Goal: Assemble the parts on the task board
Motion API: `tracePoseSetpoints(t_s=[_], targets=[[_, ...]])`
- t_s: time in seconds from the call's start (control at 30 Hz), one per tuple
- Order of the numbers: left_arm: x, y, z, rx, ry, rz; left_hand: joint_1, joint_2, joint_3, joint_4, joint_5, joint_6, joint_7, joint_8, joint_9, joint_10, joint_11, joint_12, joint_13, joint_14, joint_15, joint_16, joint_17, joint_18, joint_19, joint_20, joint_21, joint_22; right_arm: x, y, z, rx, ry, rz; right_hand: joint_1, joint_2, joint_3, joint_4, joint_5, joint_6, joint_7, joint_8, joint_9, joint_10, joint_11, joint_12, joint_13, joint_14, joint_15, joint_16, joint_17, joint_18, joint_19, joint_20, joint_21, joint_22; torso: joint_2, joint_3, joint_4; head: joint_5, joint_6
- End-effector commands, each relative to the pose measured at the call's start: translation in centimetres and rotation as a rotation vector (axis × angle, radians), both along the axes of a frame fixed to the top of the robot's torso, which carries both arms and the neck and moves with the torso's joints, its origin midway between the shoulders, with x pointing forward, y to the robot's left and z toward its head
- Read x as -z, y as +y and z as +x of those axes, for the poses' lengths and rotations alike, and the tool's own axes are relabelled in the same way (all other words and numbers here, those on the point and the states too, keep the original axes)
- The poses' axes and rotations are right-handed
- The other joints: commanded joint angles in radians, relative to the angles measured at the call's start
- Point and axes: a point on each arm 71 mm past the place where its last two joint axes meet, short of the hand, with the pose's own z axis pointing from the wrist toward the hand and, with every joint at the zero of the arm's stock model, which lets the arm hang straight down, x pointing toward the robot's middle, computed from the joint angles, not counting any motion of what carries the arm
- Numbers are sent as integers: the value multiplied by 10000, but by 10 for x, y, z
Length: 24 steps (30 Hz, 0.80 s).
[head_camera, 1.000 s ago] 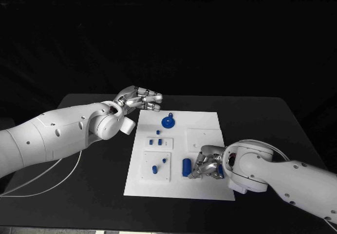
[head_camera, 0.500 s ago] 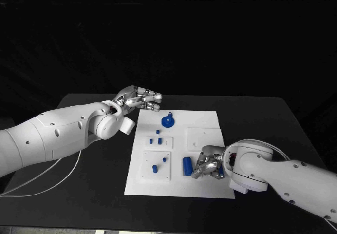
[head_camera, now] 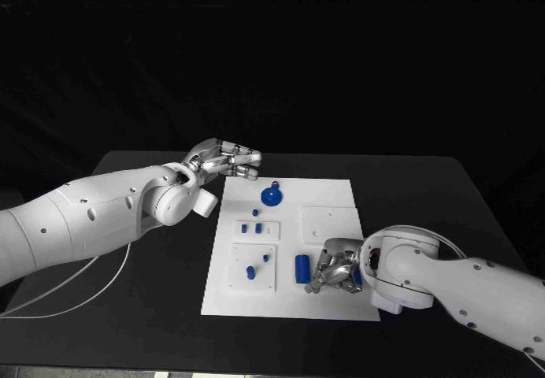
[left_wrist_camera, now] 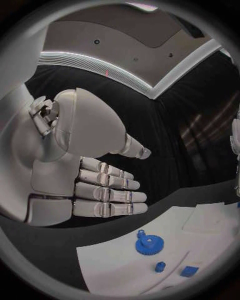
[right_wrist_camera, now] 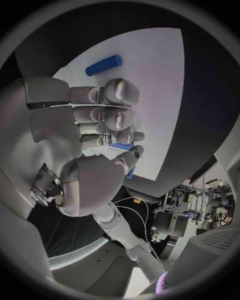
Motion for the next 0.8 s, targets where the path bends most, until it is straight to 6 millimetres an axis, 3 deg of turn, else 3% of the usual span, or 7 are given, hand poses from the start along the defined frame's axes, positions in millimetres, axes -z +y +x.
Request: tracePoseSetpoints(t_s=[0.03,0.33,0.43,0.53,0.67,0.8], targets=[[-1,-2,-1,178,-18,-42,-5,83,24,29,34,-48,-19,18,-14,-62,-19,9,-6,-82,-16,-53,-11,-42,20,55,-6,-18,0,2,-1,-258,32,119,131,9,-140,58,-42,89,-1,20,-83,11,-7,-27,0,-13,-44,-27,15,-140,169,-81,-62,1101,0,6,-3,15,-13],[-1,-2,-1,174,-19,-38,-5,83,24,29,34,-48,-19,18,-14,-62,-19,9,-6,-82,-16,-53,-11,-42,20,55,-6,-18,-2,1,1,-29,-260,210,126,88,-84,248,-158,88,-2,25,-136,23,-11,-26,-1,-13,-50,-35,16,-133,182,-87,-73,1099,2,11,-7,16,-7],[-1,-2,-1,179,-28,-48,-5,83,24,29,34,-48,-19,18,-14,-62,-19,9,-6,-82,-16,-53,-11,-42,20,55,-6,-18,-4,-3,4,249,-459,396,176,63,-17,267,-218,-125,69,13,-197,2,20,-36,-25,-12,-54,-85,-30,-124,186,-99,-114,1090,0,21,-31,11,3],[-1,-2,-1,166,-21,-72,-27,77,13,37,25,-69,-14,17,-15,-63,-17,10,-5,-85,-14,-54,-13,-42,18,56,-4,-22,-10,-8,9,577,-594,616,169,42,-8,356,-413,-529,233,7,-480,42,101,333,178,5,-1,-28,-5,-108,206,-59,-54,1106,-15,22,-49,-2,14],[-1,-1,-1,111,-1,-119,-36,67,1,39,28,-95,-12,15,-16,-65,-15,11,-5,-84,-13,-53,-12,-42,18,57,-4,-23,-24,-26,20,1214,-759,881,238,4,-56,588,-874,-701,333,10,-889,26,165,501,224,9,56,39,17,-73,210,5,0,1117,-36,9,-52,-73,35],[-1,0,-1,53,22,-160,-48,55,-16,44,6,-106,-10,17,-16,-61,-17,10,-5,-78,-16,-52,-11,-42,19,57,-4,-25,-34,-46,29,1650,-735,848,256,-12,-28,768,-1220,-1146,537,11,-1563,0,283,598,225,-2,140,70,10,-26,201,89,19,1118,-50,11,-81,-119,45]])
